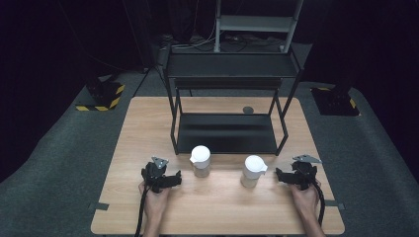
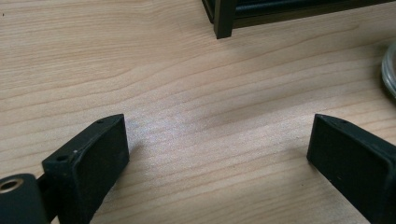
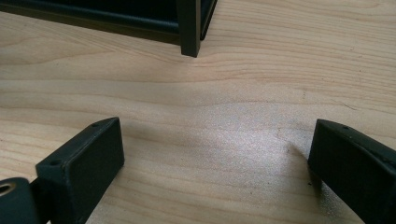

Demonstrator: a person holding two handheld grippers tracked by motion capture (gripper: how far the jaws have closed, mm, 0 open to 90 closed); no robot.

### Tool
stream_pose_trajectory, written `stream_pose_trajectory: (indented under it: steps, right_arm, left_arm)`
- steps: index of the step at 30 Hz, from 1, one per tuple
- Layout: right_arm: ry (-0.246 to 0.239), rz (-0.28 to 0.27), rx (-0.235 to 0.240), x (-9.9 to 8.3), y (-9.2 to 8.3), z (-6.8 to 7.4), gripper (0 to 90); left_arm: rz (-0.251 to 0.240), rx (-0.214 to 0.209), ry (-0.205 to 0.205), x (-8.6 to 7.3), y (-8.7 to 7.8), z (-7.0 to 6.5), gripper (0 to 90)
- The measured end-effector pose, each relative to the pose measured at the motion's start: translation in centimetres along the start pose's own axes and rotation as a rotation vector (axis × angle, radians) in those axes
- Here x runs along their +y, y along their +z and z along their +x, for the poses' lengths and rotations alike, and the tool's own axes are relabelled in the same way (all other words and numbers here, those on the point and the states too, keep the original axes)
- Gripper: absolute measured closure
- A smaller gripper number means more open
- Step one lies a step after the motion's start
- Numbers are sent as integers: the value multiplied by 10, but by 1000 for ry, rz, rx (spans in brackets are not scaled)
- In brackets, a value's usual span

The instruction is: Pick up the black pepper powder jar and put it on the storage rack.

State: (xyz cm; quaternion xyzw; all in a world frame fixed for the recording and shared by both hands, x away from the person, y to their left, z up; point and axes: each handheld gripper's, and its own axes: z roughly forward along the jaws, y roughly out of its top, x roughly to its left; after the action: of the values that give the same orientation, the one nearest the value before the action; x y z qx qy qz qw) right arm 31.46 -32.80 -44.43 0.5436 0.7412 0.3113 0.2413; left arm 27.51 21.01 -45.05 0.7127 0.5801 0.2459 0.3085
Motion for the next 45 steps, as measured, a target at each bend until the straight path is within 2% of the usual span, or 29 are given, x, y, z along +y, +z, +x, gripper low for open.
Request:
stream_pose_trajectory:
  steps: [12, 17, 23, 24, 25, 27, 29, 32, 38, 40, 45]
  right_arm:
    - [0, 0, 0, 0, 0, 0, 28]
    - [0, 0, 0, 0, 0, 0, 28]
    - [1, 0, 0, 0, 0, 0, 28]
    - [1, 0, 0, 0, 0, 0, 28]
    - [0, 0, 0, 0, 0, 0, 28]
    - [0, 0, -1, 0, 0, 0, 28]
    - [0, 0, -1, 0, 0, 0, 28]
    - [-1, -1, 0, 0, 0, 0, 28]
    - [-1, -1, 0, 0, 0, 0, 28]
    - [-1, -1, 0, 0, 0, 0, 28]
    - [-1, -1, 0, 0, 0, 0, 28]
  left_arm:
    - [5, -3, 8, 1, 0, 0, 37]
    - [11, -25, 22, 0, -2, 1, 10]
    - [6, -105, 63, -4, -10, 7, 5]
    - [6, -105, 63, -4, -10, 7, 7]
    - [-5, -141, 78, -5, -13, 7, 8]
    - [-12, -158, 86, -5, -14, 6, 10]
    - [-18, -185, 121, -3, -16, 1, 11]
    - [-19, -204, 143, -1, -15, -4, 14]
    - [-27, -250, 141, 0, -11, -7, 22]
    - [-28, -254, 139, 1, -10, -8, 23]
    - [-55, -281, 137, 4, -6, -13, 31]
